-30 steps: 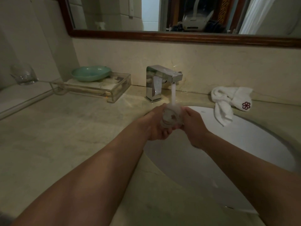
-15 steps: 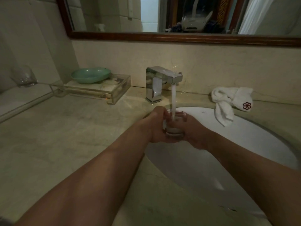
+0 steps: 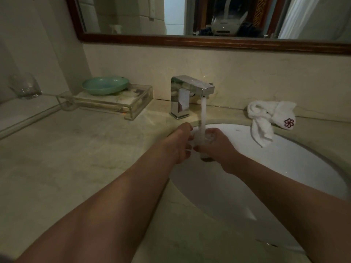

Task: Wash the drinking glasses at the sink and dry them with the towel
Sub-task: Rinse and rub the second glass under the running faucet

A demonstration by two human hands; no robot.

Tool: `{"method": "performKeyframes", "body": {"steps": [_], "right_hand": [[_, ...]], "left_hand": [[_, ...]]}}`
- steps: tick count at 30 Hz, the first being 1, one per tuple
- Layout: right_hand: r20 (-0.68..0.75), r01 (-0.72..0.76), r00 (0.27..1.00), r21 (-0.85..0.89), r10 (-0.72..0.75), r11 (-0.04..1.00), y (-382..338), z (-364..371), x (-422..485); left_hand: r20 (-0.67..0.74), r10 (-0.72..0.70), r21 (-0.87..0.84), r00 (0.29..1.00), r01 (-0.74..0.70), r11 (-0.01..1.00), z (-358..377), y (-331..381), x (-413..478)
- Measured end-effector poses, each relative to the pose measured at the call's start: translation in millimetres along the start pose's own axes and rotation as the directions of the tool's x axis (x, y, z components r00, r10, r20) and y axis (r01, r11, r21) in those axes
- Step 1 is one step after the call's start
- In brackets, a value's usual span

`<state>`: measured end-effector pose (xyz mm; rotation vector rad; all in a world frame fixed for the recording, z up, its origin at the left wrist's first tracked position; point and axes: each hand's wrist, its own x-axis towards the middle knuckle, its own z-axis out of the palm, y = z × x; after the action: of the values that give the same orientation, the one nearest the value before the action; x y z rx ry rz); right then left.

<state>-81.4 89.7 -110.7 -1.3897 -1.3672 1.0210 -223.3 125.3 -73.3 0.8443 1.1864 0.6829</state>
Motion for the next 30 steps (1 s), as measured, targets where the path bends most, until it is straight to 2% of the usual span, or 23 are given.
{"method": "performKeyframes", "body": {"steps": [2,6,9,12,15,18,21,24,28,30], "right_hand": [[0.083,-0.016,0.996,-0.04,0.019,0.999,3.5,0.3,-1.8],[-0.045,-0.055,0.998,-0.036,0.054,0.998,9.0,-2.5,-0.1],[0.026,-0.052,0.998,-0.055,0.054,0.997,6.3,-3.9,-1.6],[-0.034,-0.06,0.998,-0.012,0.06,0.998,9.4,-4.4,-0.7],[0.086,-0.041,0.995,-0.021,0.043,0.999,10.0,-4.5,-0.7],[0.01,-0.063,0.998,0.054,0.063,0.997,6.5,-2.7,-1.7],[0.123,-0.046,0.992,0.045,0.04,0.998,-3.0,-2.9,-4.6],[0.031,-0.034,0.999,0.119,0.03,0.992,-5.7,-6.2,-7.4],[0.104,-0.034,0.994,0.06,0.028,0.998,-4.4,-0.6,-12.6],[0.022,-0.031,0.999,0.117,0.029,0.993,-4.5,-0.7,-11.5]], "left_hand": [[-0.01,0.004,-0.012,1.0,-0.004,1.0,-0.1,-0.6,-0.3],[-0.043,0.021,0.042,0.999,-0.02,0.999,1.6,-0.9,3.7],[-0.053,0.035,0.019,0.998,-0.034,0.999,2.5,-2.0,3.8],[-0.06,0.056,0.07,0.997,-0.052,0.996,3.6,-1.3,3.5],[-0.056,0.059,0.087,0.997,-0.054,0.995,4.7,-1.9,3.0],[-0.074,0.098,0.147,0.992,-0.086,0.985,4.2,-2.4,6.8],[-0.12,0.165,0.212,0.979,-0.137,0.968,5.8,-3.9,9.5],[-0.134,0.184,0.257,0.974,-0.145,0.955,8.4,-3.8,7.7],[-0.13,0.202,0.236,0.971,-0.168,0.957,8.0,-5.6,7.6],[-0.133,0.197,0.233,0.971,-0.162,0.959,6.1,-5.6,11.9]]}}
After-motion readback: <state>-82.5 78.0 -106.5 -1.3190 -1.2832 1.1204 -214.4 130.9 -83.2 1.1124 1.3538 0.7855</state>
